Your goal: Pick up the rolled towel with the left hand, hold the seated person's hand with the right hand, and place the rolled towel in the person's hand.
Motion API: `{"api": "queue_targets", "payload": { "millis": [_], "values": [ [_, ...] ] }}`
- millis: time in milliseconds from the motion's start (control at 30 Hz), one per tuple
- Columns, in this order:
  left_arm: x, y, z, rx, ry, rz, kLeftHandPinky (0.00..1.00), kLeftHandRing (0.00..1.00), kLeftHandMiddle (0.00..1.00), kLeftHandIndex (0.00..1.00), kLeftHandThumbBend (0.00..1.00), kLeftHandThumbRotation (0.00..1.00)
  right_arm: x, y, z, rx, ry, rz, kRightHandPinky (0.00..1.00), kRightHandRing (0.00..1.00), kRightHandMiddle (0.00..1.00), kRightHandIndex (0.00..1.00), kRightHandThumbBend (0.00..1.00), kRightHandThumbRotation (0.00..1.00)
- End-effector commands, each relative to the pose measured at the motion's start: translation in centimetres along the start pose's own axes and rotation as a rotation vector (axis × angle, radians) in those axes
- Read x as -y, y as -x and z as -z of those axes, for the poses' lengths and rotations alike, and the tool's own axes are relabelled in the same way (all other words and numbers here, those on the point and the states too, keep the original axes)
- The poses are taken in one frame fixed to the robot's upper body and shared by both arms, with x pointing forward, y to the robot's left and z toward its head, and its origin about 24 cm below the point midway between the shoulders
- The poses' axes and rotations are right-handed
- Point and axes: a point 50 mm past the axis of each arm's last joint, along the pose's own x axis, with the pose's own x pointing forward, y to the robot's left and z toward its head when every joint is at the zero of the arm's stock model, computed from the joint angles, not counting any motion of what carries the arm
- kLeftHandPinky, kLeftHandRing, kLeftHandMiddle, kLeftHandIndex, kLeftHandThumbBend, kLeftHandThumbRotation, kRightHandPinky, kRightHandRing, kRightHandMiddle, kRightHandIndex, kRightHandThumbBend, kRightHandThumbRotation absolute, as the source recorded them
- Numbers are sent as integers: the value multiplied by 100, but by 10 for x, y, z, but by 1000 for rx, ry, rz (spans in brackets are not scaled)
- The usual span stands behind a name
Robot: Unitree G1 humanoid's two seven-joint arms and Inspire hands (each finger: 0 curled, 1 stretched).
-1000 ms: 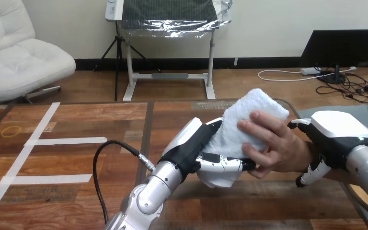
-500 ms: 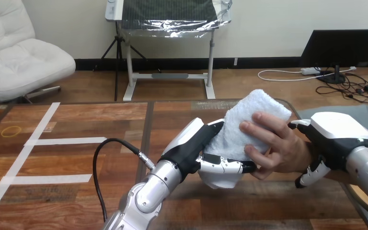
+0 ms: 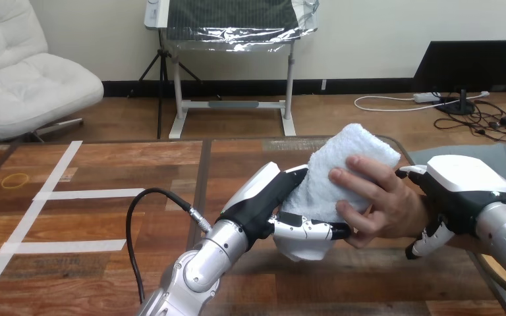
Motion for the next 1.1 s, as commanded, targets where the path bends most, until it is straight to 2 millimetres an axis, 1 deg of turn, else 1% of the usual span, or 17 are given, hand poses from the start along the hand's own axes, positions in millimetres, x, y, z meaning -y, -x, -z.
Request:
{"api": "queue_targets", "payload": {
  "millis": [0, 367, 600, 1067],
  "values": [
    [-9, -8, -20, 83, -51, 8, 68, 79, 81, 83, 72, 33, 23, 3, -1, 10, 2, 90, 82, 91, 93, 91, 79, 0],
    [-14, -5, -17, 94, 17, 29, 73, 83, 83, 84, 72, 33, 24, 6, -1, 7, -1, 98, 83, 91, 93, 91, 79, 0],
    [-19, 0, -15, 91, 19, 26, 73, 83, 83, 85, 71, 33, 28, 11, 0, -3, -27, 114, 83, 91, 93, 90, 79, 0],
    [-35, 18, -5, 80, 27, -35, 74, 83, 85, 86, 66, 29, 35, 28, 9, -59, -57, 158, 81, 90, 92, 89, 79, 0]
  ]
}}
